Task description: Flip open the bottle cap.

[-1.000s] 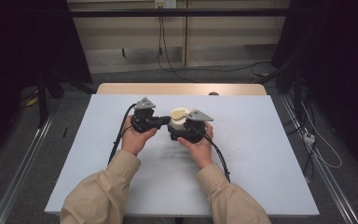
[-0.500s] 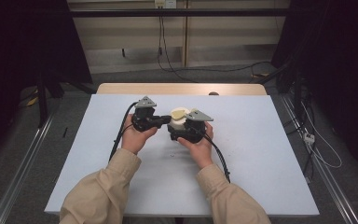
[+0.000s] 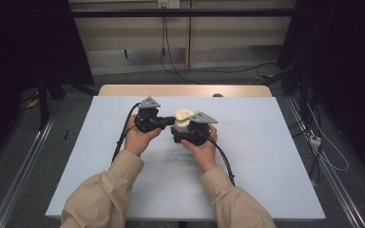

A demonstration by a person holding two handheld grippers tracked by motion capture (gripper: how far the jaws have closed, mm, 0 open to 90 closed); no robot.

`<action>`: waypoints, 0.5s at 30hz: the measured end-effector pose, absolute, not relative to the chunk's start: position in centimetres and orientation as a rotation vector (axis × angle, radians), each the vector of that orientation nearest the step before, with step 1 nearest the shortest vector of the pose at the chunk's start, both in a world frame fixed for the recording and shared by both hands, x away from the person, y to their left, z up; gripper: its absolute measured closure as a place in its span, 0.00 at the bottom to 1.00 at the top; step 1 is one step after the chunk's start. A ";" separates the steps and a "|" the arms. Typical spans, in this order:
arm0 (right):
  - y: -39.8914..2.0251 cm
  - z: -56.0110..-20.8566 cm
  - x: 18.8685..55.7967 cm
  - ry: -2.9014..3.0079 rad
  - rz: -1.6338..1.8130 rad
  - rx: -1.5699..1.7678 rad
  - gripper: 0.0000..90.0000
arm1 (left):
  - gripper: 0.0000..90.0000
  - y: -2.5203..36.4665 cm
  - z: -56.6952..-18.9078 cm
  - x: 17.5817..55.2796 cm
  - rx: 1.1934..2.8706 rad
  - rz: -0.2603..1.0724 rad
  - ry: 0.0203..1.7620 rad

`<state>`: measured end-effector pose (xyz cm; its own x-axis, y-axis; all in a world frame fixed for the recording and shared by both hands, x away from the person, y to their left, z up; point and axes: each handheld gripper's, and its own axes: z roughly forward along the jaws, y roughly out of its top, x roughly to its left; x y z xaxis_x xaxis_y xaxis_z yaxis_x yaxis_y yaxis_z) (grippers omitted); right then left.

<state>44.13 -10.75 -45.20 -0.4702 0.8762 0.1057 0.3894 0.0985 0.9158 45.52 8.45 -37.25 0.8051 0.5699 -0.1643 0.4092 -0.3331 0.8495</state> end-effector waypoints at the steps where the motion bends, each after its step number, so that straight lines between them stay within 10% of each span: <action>1: -10.7 -45.2 44.1 1.908 1.355 1.235 0.06 | 1.00 8.4 -37.2 45.5 1.973 0.198 0.731; 15: -10.7 -45.2 44.1 1.907 1.355 1.237 0.06 | 1.00 8.3 -36.9 45.7 1.970 0.198 0.723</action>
<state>44.14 -10.75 -45.22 -0.4688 0.8767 0.1076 0.3900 0.0961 0.9158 45.66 8.28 -36.89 0.8089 0.5653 -0.1618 0.4035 -0.3334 0.8521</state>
